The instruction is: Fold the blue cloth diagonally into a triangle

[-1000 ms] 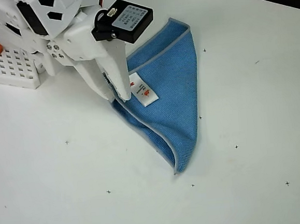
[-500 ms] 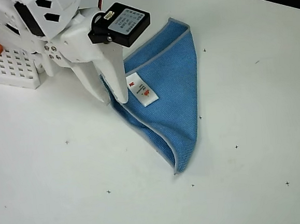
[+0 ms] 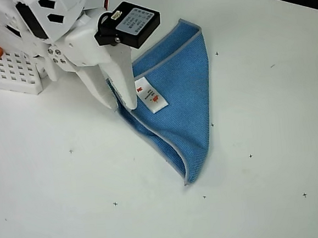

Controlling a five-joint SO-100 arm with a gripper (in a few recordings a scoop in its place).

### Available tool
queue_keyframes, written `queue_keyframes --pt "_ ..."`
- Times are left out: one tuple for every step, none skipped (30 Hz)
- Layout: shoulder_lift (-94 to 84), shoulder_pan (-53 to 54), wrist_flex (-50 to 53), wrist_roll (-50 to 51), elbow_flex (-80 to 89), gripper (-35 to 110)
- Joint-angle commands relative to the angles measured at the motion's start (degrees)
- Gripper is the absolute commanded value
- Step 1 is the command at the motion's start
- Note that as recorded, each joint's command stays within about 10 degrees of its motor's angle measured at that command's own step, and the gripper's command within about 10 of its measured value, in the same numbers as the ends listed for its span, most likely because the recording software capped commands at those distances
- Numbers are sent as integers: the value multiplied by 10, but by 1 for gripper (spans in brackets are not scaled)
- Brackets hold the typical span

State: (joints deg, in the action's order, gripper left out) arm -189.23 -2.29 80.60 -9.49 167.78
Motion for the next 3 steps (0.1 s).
queue_keyframes --pt "-4 1 9 -5 3 18" --pt "-4 1 9 -5 3 18" --pt "-4 1 9 -5 3 18"
